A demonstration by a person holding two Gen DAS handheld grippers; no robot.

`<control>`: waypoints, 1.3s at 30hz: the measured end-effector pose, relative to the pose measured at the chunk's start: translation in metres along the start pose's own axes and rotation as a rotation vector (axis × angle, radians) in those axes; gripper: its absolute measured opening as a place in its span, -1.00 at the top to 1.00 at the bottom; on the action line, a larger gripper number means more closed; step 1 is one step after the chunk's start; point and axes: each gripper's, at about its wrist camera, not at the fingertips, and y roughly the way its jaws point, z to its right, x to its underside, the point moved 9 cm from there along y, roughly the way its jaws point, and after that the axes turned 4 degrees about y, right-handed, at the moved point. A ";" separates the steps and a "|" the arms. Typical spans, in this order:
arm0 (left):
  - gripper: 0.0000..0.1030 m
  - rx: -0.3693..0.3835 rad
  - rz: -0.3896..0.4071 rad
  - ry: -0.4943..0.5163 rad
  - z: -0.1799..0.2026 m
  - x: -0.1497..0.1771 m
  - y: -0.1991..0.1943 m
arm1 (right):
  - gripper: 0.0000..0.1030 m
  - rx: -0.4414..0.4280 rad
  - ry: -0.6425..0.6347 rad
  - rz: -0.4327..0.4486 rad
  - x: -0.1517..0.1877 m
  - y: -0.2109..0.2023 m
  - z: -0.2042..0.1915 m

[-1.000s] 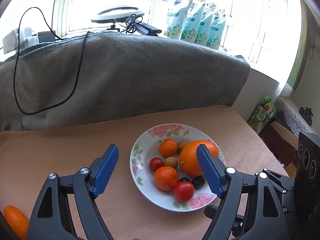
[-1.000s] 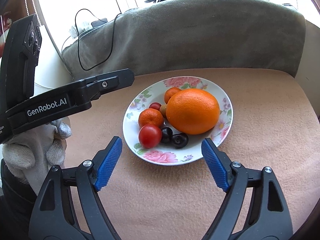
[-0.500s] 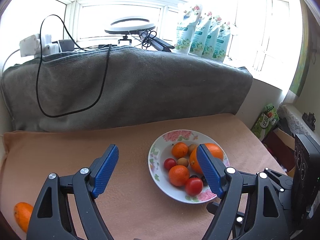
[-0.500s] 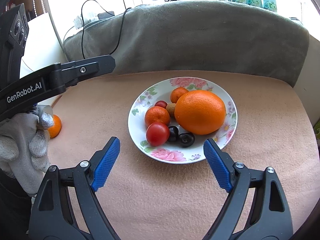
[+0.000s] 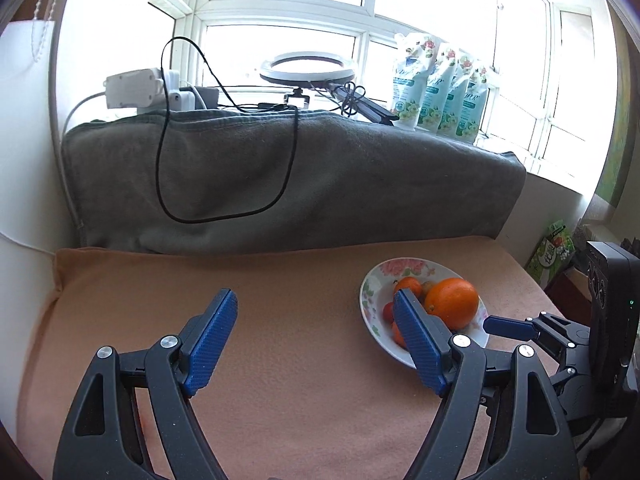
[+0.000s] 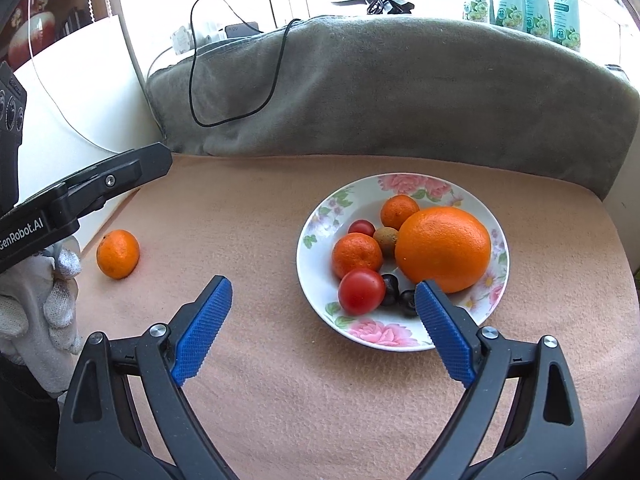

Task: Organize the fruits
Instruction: 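Withdraw both tools from the plate, then move both tools to the last mandarin and close them around it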

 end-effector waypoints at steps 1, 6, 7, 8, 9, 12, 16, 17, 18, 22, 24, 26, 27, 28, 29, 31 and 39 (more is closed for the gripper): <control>-0.56 -0.008 -0.001 -0.004 -0.005 0.002 -0.003 | -0.84 -0.004 -0.001 -0.002 -0.001 0.001 -0.003; -0.56 -0.054 -0.001 -0.038 -0.036 0.016 -0.018 | -0.84 -0.026 -0.032 -0.027 -0.007 0.011 -0.022; -0.56 -0.063 -0.003 -0.047 -0.043 0.019 -0.020 | -0.84 -0.027 -0.043 -0.030 -0.009 0.013 -0.026; -0.56 -0.073 -0.006 -0.055 -0.050 0.022 -0.023 | -0.84 -0.031 -0.053 -0.033 -0.010 0.015 -0.031; -0.56 -0.084 -0.008 -0.064 -0.056 0.025 -0.026 | -0.84 -0.036 -0.059 -0.036 -0.011 0.017 -0.036; -0.56 -0.115 -0.009 -0.089 -0.075 0.035 -0.036 | -0.84 -0.056 -0.069 -0.039 -0.017 0.024 -0.051; -0.56 -0.153 -0.018 -0.115 -0.098 0.050 -0.046 | -0.84 -0.093 -0.091 -0.054 -0.023 0.034 -0.076; -0.56 -0.163 -0.022 -0.122 -0.104 0.055 -0.049 | -0.84 -0.101 -0.098 -0.057 -0.023 0.036 -0.082; -0.56 -0.170 -0.026 -0.130 -0.109 0.059 -0.051 | -0.84 -0.109 -0.105 -0.059 -0.024 0.039 -0.089; -0.56 -0.186 -0.033 -0.164 -0.127 0.076 -0.060 | -0.84 -0.147 -0.115 -0.069 -0.028 0.047 -0.111; -0.56 -0.189 -0.045 -0.182 -0.136 0.087 -0.063 | -0.84 -0.180 -0.112 -0.076 -0.030 0.050 -0.122; -0.56 -0.190 -0.055 -0.202 -0.142 0.098 -0.066 | -0.84 -0.203 -0.117 -0.085 -0.031 0.054 -0.133; -0.56 -0.191 -0.056 -0.214 -0.145 0.103 -0.067 | -0.84 -0.213 -0.123 -0.091 -0.031 0.057 -0.138; -0.56 -0.193 -0.059 -0.223 -0.148 0.107 -0.069 | -0.84 -0.222 -0.130 -0.095 -0.030 0.059 -0.144; -0.56 -0.193 -0.065 -0.230 -0.150 0.111 -0.069 | -0.83 -0.230 -0.135 -0.099 -0.030 0.061 -0.149; -0.56 -0.193 -0.075 -0.241 -0.153 0.119 -0.070 | -0.78 -0.252 -0.142 -0.115 -0.029 0.067 -0.159; -0.55 -0.167 -0.111 -0.308 -0.159 0.140 -0.062 | -0.70 -0.332 -0.136 -0.209 -0.019 0.093 -0.197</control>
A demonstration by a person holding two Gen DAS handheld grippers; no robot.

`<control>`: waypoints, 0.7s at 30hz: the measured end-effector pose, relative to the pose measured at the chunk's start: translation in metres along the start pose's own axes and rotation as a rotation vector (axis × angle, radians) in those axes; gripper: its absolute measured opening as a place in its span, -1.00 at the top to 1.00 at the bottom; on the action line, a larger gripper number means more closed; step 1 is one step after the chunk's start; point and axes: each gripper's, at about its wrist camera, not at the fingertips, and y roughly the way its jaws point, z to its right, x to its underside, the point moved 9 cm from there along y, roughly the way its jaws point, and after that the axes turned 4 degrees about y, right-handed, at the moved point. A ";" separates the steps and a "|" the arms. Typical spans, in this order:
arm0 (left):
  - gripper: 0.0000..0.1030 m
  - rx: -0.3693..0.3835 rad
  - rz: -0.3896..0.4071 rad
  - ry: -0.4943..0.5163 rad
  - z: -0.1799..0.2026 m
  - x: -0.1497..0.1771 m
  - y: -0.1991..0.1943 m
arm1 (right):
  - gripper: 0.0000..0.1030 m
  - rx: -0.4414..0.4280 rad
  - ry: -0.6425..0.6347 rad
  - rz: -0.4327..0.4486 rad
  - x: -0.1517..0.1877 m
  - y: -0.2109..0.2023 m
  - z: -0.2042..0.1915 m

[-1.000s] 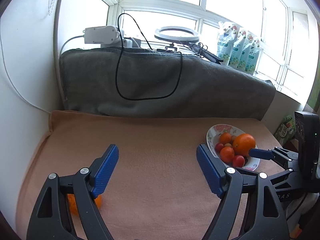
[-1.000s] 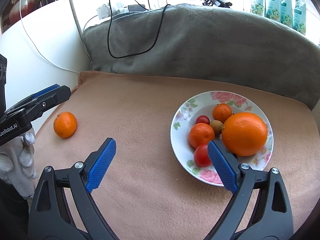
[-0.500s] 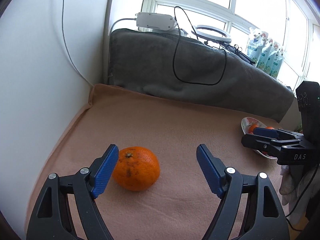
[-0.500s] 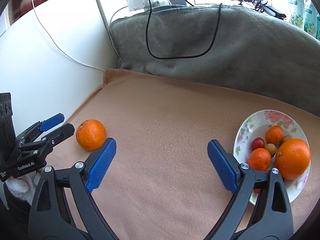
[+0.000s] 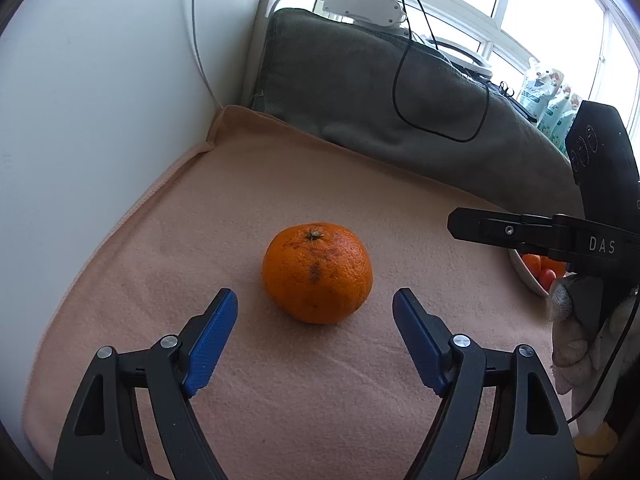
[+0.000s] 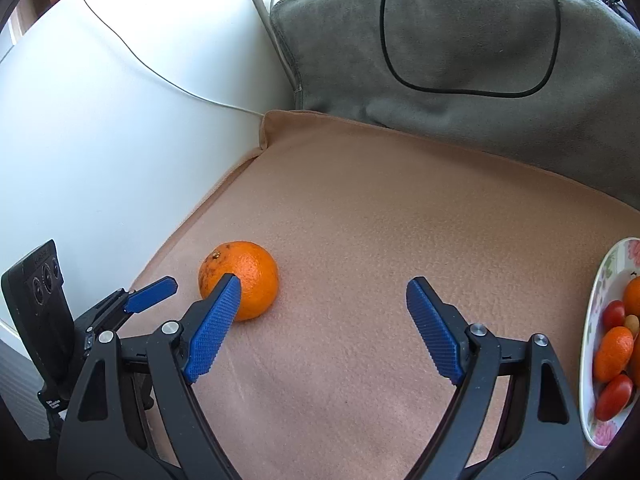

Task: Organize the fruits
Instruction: 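Move both tools to the last mandarin and close them around it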

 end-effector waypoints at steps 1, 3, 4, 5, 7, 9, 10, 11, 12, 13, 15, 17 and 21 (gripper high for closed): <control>-0.55 0.007 -0.003 -0.011 -0.001 0.001 0.001 | -0.70 -0.015 0.004 -0.011 0.000 0.004 -0.003; -0.55 0.027 -0.011 -0.032 -0.003 0.003 0.004 | -0.70 -0.043 0.019 -0.034 -0.001 0.014 -0.008; -0.55 0.034 -0.015 -0.041 -0.004 0.004 0.006 | -0.70 -0.058 0.027 -0.046 -0.001 0.018 -0.010; -0.55 0.041 -0.018 -0.047 -0.004 0.004 0.007 | -0.70 -0.068 0.035 -0.055 -0.001 0.022 -0.012; -0.55 0.052 -0.024 -0.058 -0.004 0.003 0.011 | -0.70 -0.088 0.047 -0.071 -0.002 0.030 -0.016; -0.55 0.064 -0.029 -0.065 -0.003 0.004 0.014 | -0.70 -0.103 0.051 -0.084 -0.002 0.037 -0.020; -0.55 0.067 -0.032 -0.067 -0.003 0.004 0.016 | -0.68 -0.107 0.052 -0.089 -0.002 0.040 -0.022; -0.55 0.069 -0.034 -0.068 -0.002 0.004 0.018 | -0.64 -0.109 0.053 -0.095 -0.001 0.043 -0.024; -0.55 0.071 -0.035 -0.070 -0.002 0.004 0.018 | -0.62 -0.113 0.054 -0.103 -0.001 0.046 -0.024; -0.55 0.073 -0.036 -0.072 -0.003 0.005 0.018 | -0.58 -0.118 0.058 -0.113 -0.001 0.049 -0.025; -0.55 0.076 -0.036 -0.078 -0.003 0.005 0.019 | -0.56 -0.131 0.082 -0.128 -0.001 0.055 -0.024; -0.54 0.078 -0.037 -0.085 -0.004 0.006 0.020 | -0.55 -0.152 0.113 -0.141 0.000 0.059 -0.023; -0.43 0.086 -0.048 -0.097 -0.005 0.005 0.025 | -0.54 -0.177 0.137 -0.158 0.002 0.066 -0.023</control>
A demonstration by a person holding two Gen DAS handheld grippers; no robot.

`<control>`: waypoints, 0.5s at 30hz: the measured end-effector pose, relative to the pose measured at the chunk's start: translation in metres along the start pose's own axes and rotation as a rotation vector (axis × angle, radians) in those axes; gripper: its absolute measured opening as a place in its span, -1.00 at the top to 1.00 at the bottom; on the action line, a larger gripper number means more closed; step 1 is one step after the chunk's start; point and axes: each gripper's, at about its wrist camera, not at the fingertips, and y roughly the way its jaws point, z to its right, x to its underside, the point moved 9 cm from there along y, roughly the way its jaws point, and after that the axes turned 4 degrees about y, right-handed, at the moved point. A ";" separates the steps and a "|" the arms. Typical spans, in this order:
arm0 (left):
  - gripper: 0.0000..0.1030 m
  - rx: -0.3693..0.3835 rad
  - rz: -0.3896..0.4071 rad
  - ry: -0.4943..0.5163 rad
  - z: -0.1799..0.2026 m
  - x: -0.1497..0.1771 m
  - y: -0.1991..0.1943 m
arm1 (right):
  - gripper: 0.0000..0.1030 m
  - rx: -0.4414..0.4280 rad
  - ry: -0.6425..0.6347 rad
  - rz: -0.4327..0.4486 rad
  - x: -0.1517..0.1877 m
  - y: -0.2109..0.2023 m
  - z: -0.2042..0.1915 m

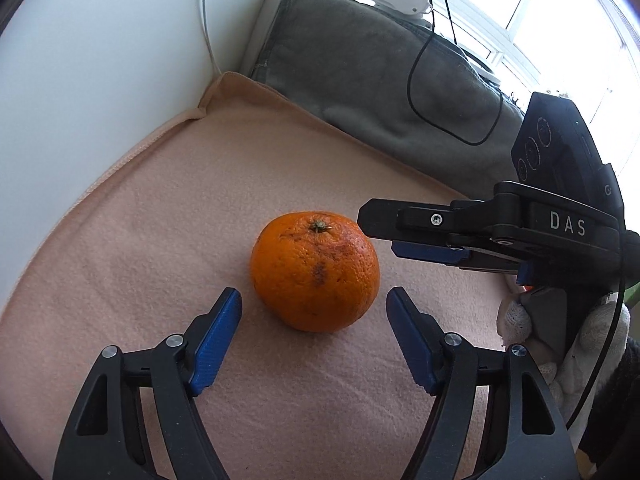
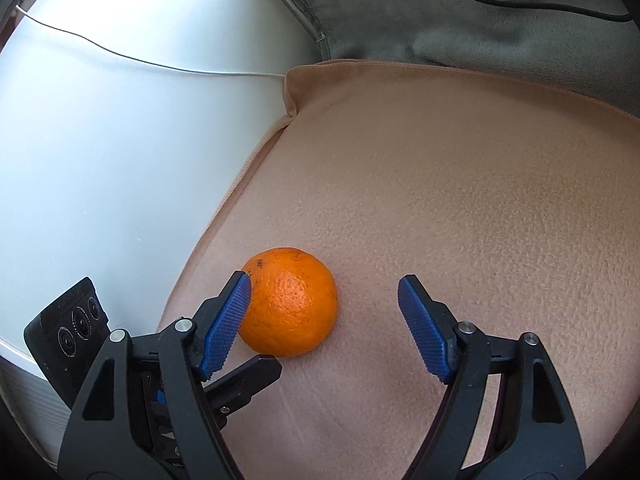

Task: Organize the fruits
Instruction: 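Move both tools to the last mandarin and close them around it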

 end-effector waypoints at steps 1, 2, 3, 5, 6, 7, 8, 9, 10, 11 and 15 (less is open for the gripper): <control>-0.42 0.001 -0.003 -0.001 0.000 0.001 0.001 | -0.54 -0.005 0.001 -0.005 0.001 0.002 -0.001; -0.42 0.003 -0.007 -0.001 0.000 0.001 0.002 | -0.54 -0.012 0.002 -0.011 0.001 0.004 -0.002; -0.42 0.004 -0.010 0.000 0.001 0.001 0.003 | -0.54 -0.018 0.003 -0.017 0.002 0.006 -0.003; -0.42 0.005 -0.013 0.000 0.001 0.001 0.004 | -0.53 -0.024 0.003 -0.024 0.002 0.011 -0.005; -0.42 0.005 -0.013 -0.002 0.000 0.001 0.005 | -0.52 -0.028 0.004 -0.028 0.002 0.013 -0.006; -0.41 0.007 -0.015 -0.004 0.000 0.001 0.005 | -0.52 -0.032 0.006 -0.031 0.002 0.015 -0.007; -0.38 0.007 -0.016 -0.007 -0.001 0.001 0.006 | -0.50 -0.036 0.010 -0.034 0.002 0.017 -0.007; -0.36 0.007 -0.018 -0.011 -0.002 0.002 0.007 | -0.47 -0.043 0.015 -0.037 0.002 0.019 -0.008; -0.34 0.009 -0.021 -0.015 -0.003 0.002 0.008 | -0.44 -0.053 0.021 -0.044 0.001 0.023 -0.008; -0.34 0.011 -0.023 -0.019 -0.004 0.002 0.008 | -0.44 -0.062 0.027 -0.047 0.002 0.024 -0.009; -0.34 0.021 -0.027 -0.024 -0.005 0.002 0.010 | -0.43 -0.075 0.041 -0.050 0.001 0.027 -0.008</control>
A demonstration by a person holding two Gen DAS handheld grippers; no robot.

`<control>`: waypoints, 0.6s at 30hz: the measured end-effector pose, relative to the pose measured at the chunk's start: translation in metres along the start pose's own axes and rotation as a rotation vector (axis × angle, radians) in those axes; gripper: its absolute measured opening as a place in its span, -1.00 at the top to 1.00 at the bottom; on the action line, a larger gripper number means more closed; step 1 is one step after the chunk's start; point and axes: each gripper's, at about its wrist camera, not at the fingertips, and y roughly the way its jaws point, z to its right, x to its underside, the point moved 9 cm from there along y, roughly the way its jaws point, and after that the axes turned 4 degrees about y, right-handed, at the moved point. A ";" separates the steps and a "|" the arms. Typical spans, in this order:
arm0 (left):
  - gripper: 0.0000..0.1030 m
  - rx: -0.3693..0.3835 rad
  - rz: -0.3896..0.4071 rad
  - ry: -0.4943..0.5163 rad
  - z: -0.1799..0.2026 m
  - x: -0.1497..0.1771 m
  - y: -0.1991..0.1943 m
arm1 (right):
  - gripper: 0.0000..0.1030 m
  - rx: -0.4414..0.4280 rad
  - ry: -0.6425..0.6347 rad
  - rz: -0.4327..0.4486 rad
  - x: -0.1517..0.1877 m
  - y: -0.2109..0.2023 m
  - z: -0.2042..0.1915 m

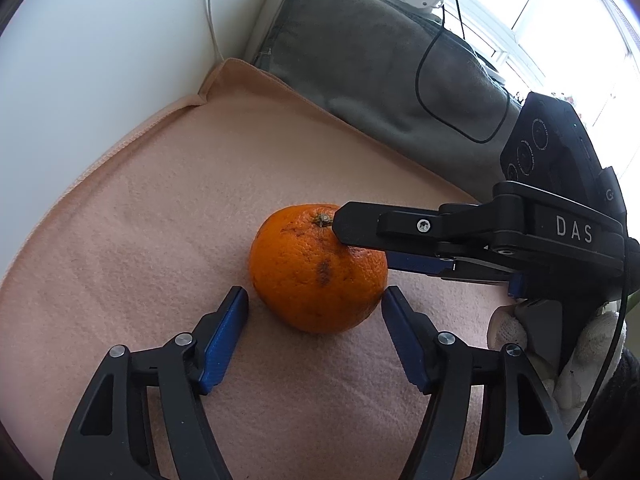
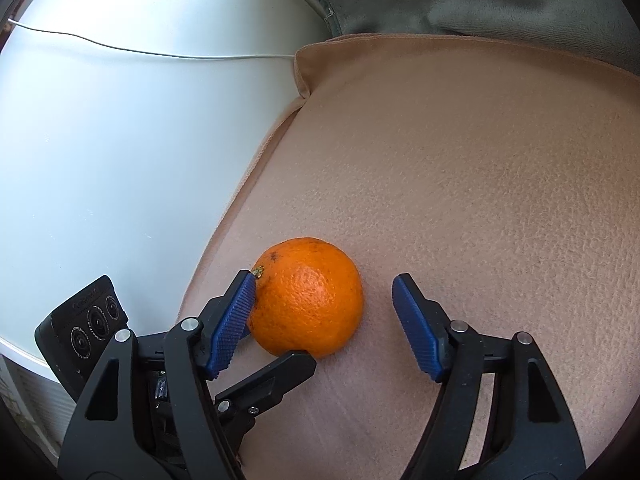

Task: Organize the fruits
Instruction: 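Move both tools to the last mandarin and close them around it, then lift the mandarin with both tools and carry it over the plate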

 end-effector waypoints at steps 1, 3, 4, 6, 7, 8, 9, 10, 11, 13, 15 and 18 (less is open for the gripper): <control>-0.32 0.004 -0.002 -0.001 0.000 0.000 0.001 | -0.40 -0.003 0.000 -0.001 0.000 0.000 0.000; -0.28 0.014 -0.008 -0.002 0.000 0.000 0.004 | -0.30 -0.023 0.002 -0.009 0.002 -0.001 -0.002; -0.28 0.016 -0.010 -0.004 0.000 0.000 0.004 | -0.25 -0.032 0.002 -0.014 0.002 0.000 -0.003; -0.28 0.018 -0.011 -0.006 0.000 -0.001 0.006 | -0.20 -0.037 -0.001 -0.014 0.002 -0.001 -0.005; -0.27 0.018 -0.012 -0.006 0.000 -0.001 0.006 | -0.18 -0.038 -0.002 -0.015 0.002 -0.001 -0.005; -0.27 0.017 -0.013 -0.006 0.000 0.000 0.006 | -0.14 -0.044 -0.002 -0.016 0.002 -0.001 -0.006; -0.27 0.016 -0.012 -0.006 0.000 0.000 0.006 | -0.14 -0.046 -0.001 -0.015 0.002 -0.001 -0.007; -0.27 0.015 -0.012 -0.006 0.000 0.000 0.006 | -0.14 -0.044 -0.004 -0.012 0.002 -0.001 -0.007; -0.27 0.013 -0.011 -0.005 0.000 0.000 0.006 | -0.13 -0.042 -0.008 -0.009 0.003 -0.001 -0.008; -0.27 0.007 -0.009 0.002 0.000 0.000 0.005 | -0.12 -0.042 -0.013 -0.005 0.004 -0.003 -0.008; -0.27 0.003 -0.008 0.009 0.002 0.000 0.005 | -0.12 -0.044 -0.014 0.000 0.006 -0.006 -0.008; -0.27 0.006 -0.007 0.015 0.008 -0.001 0.004 | -0.12 -0.037 -0.029 0.011 0.008 -0.012 -0.009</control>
